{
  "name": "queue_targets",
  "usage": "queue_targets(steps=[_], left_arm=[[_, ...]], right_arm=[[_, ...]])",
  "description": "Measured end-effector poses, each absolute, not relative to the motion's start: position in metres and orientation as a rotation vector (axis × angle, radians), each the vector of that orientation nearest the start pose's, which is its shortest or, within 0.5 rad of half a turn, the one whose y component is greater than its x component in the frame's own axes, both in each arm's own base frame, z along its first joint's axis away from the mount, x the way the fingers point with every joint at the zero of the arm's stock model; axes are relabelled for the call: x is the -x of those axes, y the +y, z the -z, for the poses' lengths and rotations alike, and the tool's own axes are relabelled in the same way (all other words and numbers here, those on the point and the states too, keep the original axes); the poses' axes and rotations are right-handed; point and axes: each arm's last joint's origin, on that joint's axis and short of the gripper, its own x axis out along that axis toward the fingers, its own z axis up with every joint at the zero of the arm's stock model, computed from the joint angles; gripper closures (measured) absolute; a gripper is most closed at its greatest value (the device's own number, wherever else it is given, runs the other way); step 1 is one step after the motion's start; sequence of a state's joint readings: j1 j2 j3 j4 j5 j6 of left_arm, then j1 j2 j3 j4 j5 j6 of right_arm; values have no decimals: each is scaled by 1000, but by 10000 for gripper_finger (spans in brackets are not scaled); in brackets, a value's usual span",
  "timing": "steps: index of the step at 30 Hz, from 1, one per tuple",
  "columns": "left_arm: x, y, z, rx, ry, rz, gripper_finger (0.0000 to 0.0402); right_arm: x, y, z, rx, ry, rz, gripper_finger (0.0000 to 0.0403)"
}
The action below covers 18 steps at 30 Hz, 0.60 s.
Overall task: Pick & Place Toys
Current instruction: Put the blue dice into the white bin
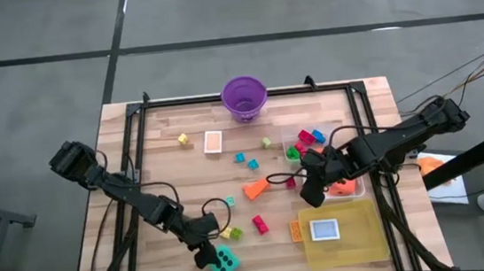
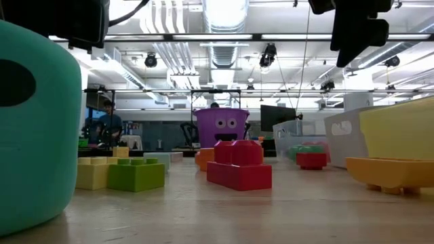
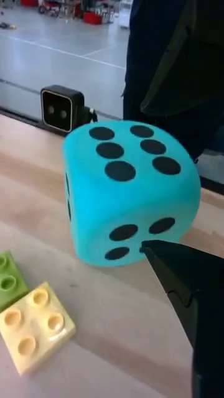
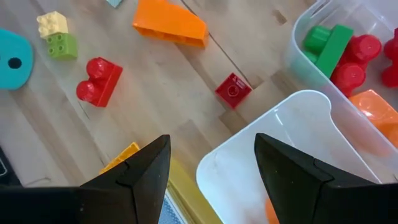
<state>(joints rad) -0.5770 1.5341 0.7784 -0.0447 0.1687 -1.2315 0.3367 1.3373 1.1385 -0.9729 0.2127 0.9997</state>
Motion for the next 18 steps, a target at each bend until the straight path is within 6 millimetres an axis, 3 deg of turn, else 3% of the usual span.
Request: queue_targets(steps=[18], left_arm=[[-259,-174,-153,953,1081,128,70]], right_arm=[[-240,77,-284,-606,1016,437,173]])
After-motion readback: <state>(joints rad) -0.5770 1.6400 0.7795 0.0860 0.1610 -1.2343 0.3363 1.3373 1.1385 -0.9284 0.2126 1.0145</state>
